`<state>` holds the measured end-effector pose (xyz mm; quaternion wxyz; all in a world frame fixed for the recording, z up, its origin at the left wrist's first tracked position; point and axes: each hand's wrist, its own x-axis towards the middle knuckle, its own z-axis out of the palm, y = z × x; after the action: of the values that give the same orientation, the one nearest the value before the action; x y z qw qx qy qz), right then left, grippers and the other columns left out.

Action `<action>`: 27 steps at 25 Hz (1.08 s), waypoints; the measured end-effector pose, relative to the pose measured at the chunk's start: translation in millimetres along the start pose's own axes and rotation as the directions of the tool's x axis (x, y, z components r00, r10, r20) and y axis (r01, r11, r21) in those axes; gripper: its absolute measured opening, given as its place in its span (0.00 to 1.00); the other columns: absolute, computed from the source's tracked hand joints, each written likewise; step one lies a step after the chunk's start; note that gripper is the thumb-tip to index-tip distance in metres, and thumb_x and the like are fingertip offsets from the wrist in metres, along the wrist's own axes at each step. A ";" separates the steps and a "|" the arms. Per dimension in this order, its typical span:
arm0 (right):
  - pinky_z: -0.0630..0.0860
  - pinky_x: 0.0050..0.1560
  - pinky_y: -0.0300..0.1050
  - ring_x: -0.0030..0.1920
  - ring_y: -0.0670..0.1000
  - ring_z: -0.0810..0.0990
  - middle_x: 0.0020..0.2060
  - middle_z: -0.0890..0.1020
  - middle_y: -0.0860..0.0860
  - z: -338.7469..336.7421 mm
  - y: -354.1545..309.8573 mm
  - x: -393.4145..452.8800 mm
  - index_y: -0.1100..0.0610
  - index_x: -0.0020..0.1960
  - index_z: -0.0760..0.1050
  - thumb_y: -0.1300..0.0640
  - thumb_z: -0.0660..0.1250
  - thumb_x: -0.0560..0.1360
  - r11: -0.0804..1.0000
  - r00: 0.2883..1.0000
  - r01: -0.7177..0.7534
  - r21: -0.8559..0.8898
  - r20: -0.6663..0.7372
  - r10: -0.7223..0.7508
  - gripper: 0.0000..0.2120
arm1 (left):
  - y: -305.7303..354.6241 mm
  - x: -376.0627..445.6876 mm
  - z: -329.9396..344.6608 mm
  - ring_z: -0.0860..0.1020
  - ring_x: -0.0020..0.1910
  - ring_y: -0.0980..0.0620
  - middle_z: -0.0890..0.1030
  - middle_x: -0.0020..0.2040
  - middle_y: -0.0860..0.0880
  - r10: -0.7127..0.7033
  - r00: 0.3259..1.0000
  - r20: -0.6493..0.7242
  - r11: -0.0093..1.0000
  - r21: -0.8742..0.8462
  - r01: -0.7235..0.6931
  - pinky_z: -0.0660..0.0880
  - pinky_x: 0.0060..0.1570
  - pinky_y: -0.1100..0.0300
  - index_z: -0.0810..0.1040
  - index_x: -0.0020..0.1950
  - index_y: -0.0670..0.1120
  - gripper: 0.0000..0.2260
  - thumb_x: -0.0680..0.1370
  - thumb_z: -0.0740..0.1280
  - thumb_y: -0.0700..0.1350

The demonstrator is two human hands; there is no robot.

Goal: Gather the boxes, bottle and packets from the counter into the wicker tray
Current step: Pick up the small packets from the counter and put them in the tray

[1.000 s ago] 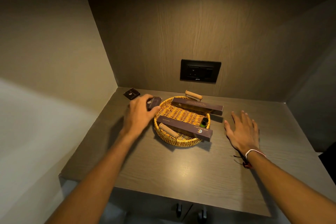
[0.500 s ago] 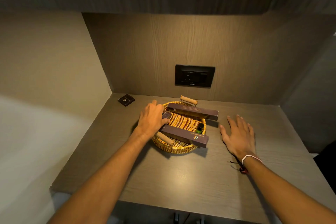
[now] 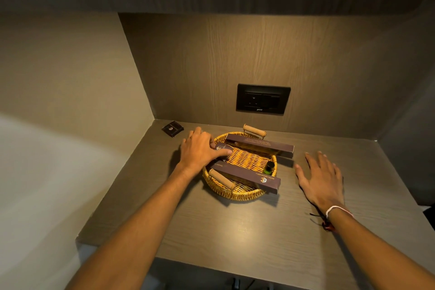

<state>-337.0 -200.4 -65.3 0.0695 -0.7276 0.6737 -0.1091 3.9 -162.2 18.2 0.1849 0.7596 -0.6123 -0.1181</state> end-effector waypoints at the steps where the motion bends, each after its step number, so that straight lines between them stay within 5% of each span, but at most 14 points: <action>1: 0.54 0.80 0.60 0.82 0.57 0.54 0.81 0.59 0.55 0.3 1.5 0.2 0.49 0.80 0.60 0.34 0.49 0.81 1.000 1.000 0.000 0.005 -0.001 0.000 0.33 | -5.2 1.4 0.7 0.72 0.53 0.50 0.74 0.51 0.48 -0.032 0.998 -0.057 0.996 -0.080 0.028 0.74 0.49 0.50 0.78 0.42 0.49 0.23 0.67 0.72 0.68; 4: 0.54 0.80 0.61 0.82 0.57 0.54 0.81 0.58 0.54 1.6 2.8 1.1 0.49 0.80 0.59 0.34 0.49 0.80 1.000 1.000 -0.003 0.016 0.003 0.003 0.33 | -31.6 12.9 -1.2 0.74 0.55 0.48 0.74 0.53 0.47 -0.140 0.964 -0.225 0.977 -0.190 0.098 0.74 0.47 0.51 0.76 0.46 0.49 0.13 0.74 0.71 0.57; 6: 0.54 0.79 0.61 0.82 0.57 0.54 0.81 0.58 0.54 1.7 3.2 1.4 0.49 0.80 0.59 0.34 0.49 0.80 1.000 1.000 -0.007 0.014 0.003 0.007 0.33 | -54.0 26.6 -6.1 0.74 0.59 0.43 0.75 0.59 0.44 -0.181 0.953 -0.244 0.979 -0.133 0.152 0.75 0.55 0.45 0.76 0.54 0.48 0.11 0.76 0.70 0.51; 9: 0.55 0.79 0.61 0.81 0.57 0.55 0.81 0.59 0.55 1.1 3.4 1.2 0.49 0.80 0.60 0.34 0.49 0.80 1.000 1.000 -0.006 0.011 -0.001 0.006 0.32 | -84.4 45.7 -12.7 0.70 0.67 0.39 0.73 0.67 0.41 -0.216 0.970 -0.112 0.972 0.067 0.224 0.69 0.65 0.40 0.73 0.66 0.48 0.18 0.78 0.67 0.51; 13: 0.58 0.78 0.62 0.80 0.58 0.59 0.80 0.63 0.56 3.1 4.4 1.8 0.50 0.78 0.63 0.34 0.49 0.80 1.000 0.999 0.008 0.000 -0.036 -0.008 0.33 | -103.9 53.4 -11.8 0.72 0.67 0.38 0.73 0.69 0.39 -0.224 0.974 0.040 0.966 0.140 0.216 0.71 0.64 0.42 0.70 0.72 0.47 0.20 0.80 0.63 0.49; 21: 0.49 0.80 0.60 0.82 0.57 0.50 0.82 0.53 0.57 5.2 5.0 -0.7 0.48 0.82 0.52 0.32 0.44 0.80 0.997 0.999 0.050 -0.061 0.025 -0.048 0.36 | -108.0 46.8 -4.3 0.76 0.56 0.40 0.74 0.57 0.42 -0.072 0.997 -0.032 0.989 0.130 0.075 0.76 0.55 0.48 0.75 0.51 0.47 0.05 0.77 0.69 0.40; 24: 0.48 0.81 0.60 0.83 0.57 0.48 0.83 0.51 0.57 8.2 3.4 -5.1 0.48 0.82 0.48 0.31 0.41 0.79 0.994 0.997 0.077 -0.077 0.038 -0.074 0.36 | -104.7 48.0 -5.4 0.76 0.52 0.43 0.70 0.51 0.46 -0.036 0.999 -0.016 0.995 0.097 0.038 0.73 0.47 0.54 0.70 0.40 0.51 0.12 0.75 0.71 0.38; 27: 0.49 0.81 0.59 0.83 0.56 0.47 0.83 0.50 0.56 4.5 2.2 -3.3 0.47 0.82 0.48 0.31 0.42 0.79 0.995 0.997 0.064 -0.072 0.048 -0.060 0.36 | -97.8 47.8 -13.0 0.76 0.55 0.42 0.75 0.54 0.43 -0.034 0.999 0.039 0.998 0.053 0.032 0.73 0.48 0.54 0.71 0.42 0.51 0.12 0.73 0.73 0.39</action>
<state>-338.2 -197.5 -70.4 0.0546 -0.7526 0.6525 -0.0698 106.4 -189.1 -9.5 0.1510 0.7717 -0.6060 -0.1202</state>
